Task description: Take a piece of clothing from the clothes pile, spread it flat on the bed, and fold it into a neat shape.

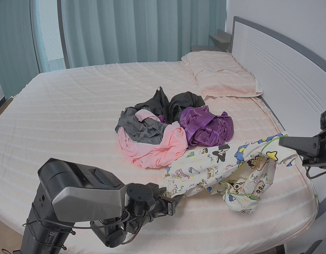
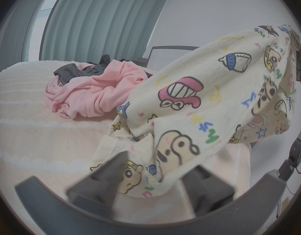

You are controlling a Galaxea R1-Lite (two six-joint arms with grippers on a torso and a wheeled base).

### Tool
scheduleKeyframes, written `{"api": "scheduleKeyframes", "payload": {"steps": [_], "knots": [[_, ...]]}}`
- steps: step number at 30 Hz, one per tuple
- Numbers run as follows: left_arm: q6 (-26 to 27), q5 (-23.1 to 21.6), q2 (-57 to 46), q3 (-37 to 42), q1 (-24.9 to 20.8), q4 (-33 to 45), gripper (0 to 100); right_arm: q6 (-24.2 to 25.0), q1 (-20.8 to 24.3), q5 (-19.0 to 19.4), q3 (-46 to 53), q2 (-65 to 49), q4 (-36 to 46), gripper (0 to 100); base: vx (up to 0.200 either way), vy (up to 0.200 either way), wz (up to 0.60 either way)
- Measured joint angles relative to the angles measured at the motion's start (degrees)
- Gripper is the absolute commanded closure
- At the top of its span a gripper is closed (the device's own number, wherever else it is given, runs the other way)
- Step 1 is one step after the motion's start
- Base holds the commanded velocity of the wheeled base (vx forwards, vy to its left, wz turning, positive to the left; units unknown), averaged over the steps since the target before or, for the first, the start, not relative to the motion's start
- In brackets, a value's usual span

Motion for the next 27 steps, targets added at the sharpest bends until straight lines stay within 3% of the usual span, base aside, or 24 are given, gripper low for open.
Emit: {"api": "scheduleKeyframes", "payload": {"steps": [7,12,17,22,27], "knots": [[-0.3,1.3,0.8,3.7,0.5,-2.8,100,0.0,-0.7,-0.8,0.7,0.4,0.4,100,0.0,0.0,0.0],[-0.8,2.7,-3.5,8.9,1.4,-2.8,100,-0.3,-0.6,-4.9,0.9,2.6,0.3,100,0.0,0.0,0.0],[-1.7,6.1,-11.0,10.7,1.2,-2.8,100,-0.9,3.0,-14.1,0.7,7.5,-0.2,100,0.0,0.0,0.0],[-2.6,9.3,-19.7,9.3,0.1,2.6,100,-1.1,10.8,-27.6,-1.2,12.8,-2.8,100,0.0,0.0,0.0],[-3.4,12.8,-29.8,5.5,-0.8,10.9,100,-0.9,15.7,-36.1,-5.1,17.7,-12.8,100,0.0,0.0,0.0]]}}
